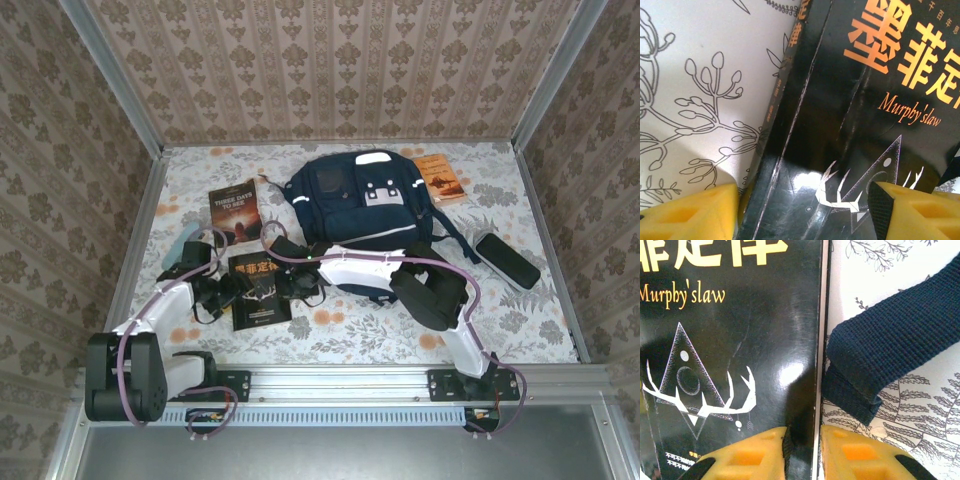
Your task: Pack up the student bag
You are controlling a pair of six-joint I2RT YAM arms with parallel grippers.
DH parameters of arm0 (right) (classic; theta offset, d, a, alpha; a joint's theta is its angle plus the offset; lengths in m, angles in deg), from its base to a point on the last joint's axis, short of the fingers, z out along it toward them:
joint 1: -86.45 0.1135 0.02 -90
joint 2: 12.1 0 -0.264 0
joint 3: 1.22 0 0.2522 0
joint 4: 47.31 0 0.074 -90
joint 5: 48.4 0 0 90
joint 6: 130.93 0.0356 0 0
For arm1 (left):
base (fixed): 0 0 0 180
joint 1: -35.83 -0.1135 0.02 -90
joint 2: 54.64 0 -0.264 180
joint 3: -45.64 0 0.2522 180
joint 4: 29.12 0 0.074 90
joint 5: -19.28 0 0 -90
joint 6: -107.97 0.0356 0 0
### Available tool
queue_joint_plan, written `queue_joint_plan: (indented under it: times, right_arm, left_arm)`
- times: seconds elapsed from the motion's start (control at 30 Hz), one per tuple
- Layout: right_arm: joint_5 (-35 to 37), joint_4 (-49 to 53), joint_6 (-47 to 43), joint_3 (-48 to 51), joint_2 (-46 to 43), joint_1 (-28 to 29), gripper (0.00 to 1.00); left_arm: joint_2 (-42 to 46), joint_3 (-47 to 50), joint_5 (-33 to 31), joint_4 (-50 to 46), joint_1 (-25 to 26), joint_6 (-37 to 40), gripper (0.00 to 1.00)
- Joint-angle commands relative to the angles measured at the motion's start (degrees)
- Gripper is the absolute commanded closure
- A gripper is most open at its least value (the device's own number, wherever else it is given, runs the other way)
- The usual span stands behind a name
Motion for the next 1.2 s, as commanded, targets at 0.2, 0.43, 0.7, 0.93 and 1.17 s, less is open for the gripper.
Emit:
queue_joint_plan:
  times: [0.2,0.43,0.7,0.93,1.17]
  right_arm:
    - [-2.86,-1.29,1.73,2.8,3.55,-0.76,0.79]
    - [-4.98,-3.66,2.53,5.16,3.36,-1.62,0.79]
    - [-6.3,-4.98,3.13,6.21,3.26,-2.07,0.79]
    - [-6.42,-5.08,3.15,6.66,3.22,-2.28,0.8]
    - [-5.35,-4.8,3.02,7.55,1.8,-2.91,0.79]
  left_arm:
    - [4.03,0.98,19.19,7.27,2.03,-2.78,0.37]
    - [8.84,0.65,25.62,10.61,1.77,-6.46,0.36]
    - [6.13,4.25,29.25,23.26,1.5,-19.6,0.35]
    - [4.46,3.2,28.03,22.89,1.4,-20.44,0.36]
    - [4.65,1.49,24.54,14.26,-0.42,-13.44,0.52]
